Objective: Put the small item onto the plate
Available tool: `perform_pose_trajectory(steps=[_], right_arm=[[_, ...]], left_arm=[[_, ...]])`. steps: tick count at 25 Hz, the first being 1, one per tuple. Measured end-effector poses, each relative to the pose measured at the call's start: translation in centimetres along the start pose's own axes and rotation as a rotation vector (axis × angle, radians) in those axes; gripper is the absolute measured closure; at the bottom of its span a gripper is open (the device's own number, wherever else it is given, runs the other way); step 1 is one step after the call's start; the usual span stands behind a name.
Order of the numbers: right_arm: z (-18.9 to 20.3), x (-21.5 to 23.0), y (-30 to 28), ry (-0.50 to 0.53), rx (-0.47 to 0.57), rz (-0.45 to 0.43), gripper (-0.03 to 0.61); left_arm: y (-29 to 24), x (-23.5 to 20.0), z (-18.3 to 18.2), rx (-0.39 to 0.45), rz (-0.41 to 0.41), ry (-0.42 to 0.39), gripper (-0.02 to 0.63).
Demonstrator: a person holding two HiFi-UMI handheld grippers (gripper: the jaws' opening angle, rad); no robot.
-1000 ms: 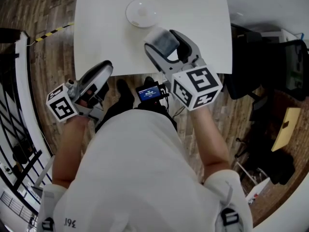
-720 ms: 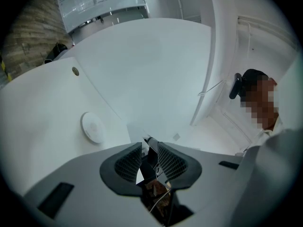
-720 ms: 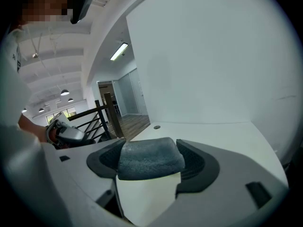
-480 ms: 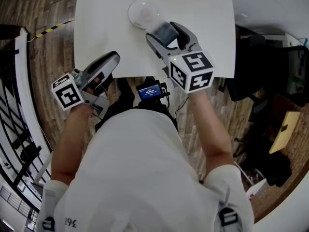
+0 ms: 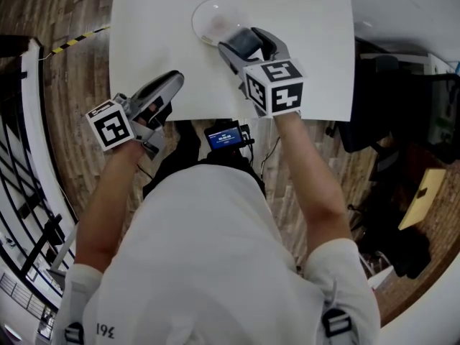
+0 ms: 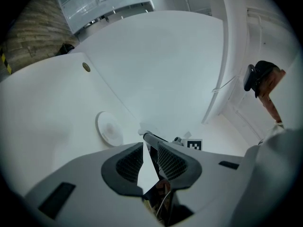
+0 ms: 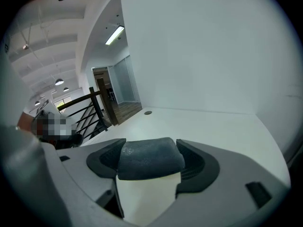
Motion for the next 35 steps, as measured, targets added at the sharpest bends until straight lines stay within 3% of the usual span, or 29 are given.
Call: perform_pose_trajectory(steps=[7, 19, 26, 35], right_arm=[[0.6, 2.4, -4.8, -0.005, -0.092, 0.028, 0.255], [0.2, 3.2, -12.0, 0.121, -0.218, 0.075, 0.255], [0.4, 3.2, -13.6, 0.175, -0.216, 0.090, 0.255], [0.5, 3.5, -14.3, 0.173, -0.234, 0.080, 0.255]], left_arm=[[-1.4, -2.5, -0.4, -0.033, -0.036, 0.015, 0.520], [-2.7, -3.6, -0.9, -0.042, -0.030, 0.038, 0.521], [-2.5, -3.5, -0.5, -0.041, -0.038, 0.045, 0.520], [-2.3, -3.4, -0.1, -0.041, -0.044, 0.053, 0.520]])
Point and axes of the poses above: the fingertips, and each gripper's own axes: y backward along the fingers, x to its right, z out of its underside, the point moved 3 cm from there along y, backward along the fingers, and after that the axes turned 11 degrees about -x, right-handed, at the moved point
